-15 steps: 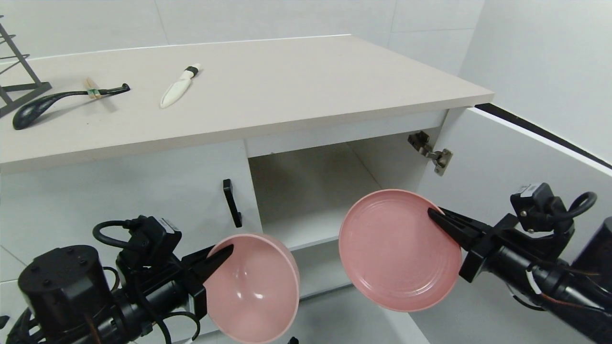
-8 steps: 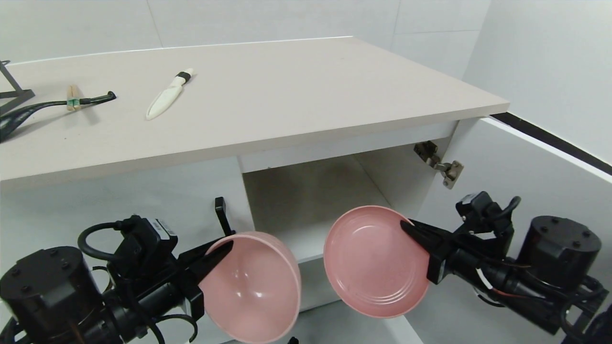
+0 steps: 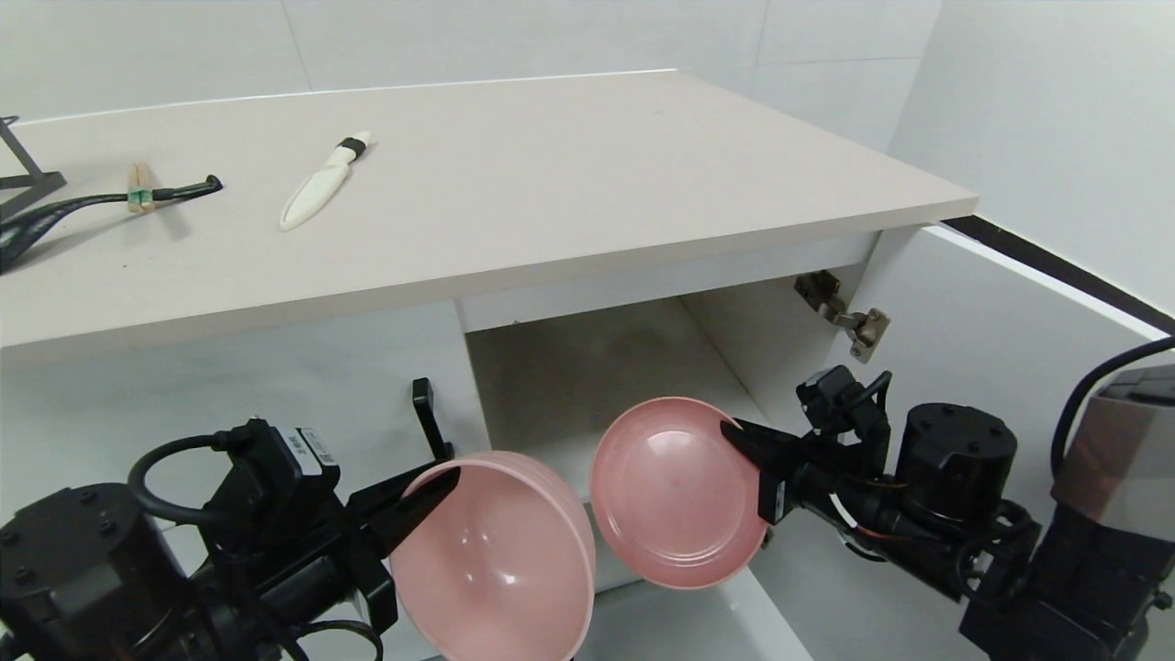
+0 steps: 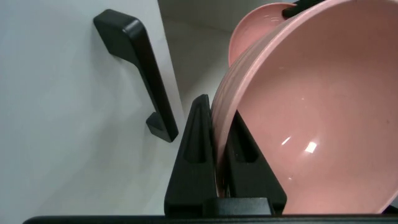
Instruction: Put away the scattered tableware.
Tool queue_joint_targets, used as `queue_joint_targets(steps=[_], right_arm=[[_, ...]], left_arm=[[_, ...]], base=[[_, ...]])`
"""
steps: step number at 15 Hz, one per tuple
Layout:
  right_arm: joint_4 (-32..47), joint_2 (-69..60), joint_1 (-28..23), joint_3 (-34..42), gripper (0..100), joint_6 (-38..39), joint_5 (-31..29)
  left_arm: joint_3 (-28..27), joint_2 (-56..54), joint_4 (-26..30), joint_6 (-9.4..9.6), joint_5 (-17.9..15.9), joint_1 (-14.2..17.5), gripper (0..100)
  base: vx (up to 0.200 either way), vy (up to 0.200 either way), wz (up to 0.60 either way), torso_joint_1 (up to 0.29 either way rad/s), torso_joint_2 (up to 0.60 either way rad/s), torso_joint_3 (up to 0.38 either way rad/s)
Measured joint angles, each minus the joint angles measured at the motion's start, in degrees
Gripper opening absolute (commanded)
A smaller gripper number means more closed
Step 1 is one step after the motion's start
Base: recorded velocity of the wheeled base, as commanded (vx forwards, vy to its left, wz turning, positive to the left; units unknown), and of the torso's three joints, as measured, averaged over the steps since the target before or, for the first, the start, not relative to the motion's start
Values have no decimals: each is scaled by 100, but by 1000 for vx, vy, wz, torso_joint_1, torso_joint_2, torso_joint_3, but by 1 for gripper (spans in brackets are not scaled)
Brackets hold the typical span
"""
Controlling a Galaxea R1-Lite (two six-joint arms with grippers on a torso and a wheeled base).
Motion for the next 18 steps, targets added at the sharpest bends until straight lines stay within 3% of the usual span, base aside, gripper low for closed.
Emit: queue_joint_targets(steps=[3,7,18], right_arm=[[9,300,-30,-261,0,263,0],[5,689,-74,-991,0,1164,0],[5,1910,-372,-2216,0,1731,-20]], left_arm=[[0,-29,0,2,1,0,0],[0,-35,0,5,1,-2,0],[0,-41,0,7,4,17,0]], base=[[0,0,0,0,0,0],[0,0,0,0,0,0],[0,0,0,0,0,0]])
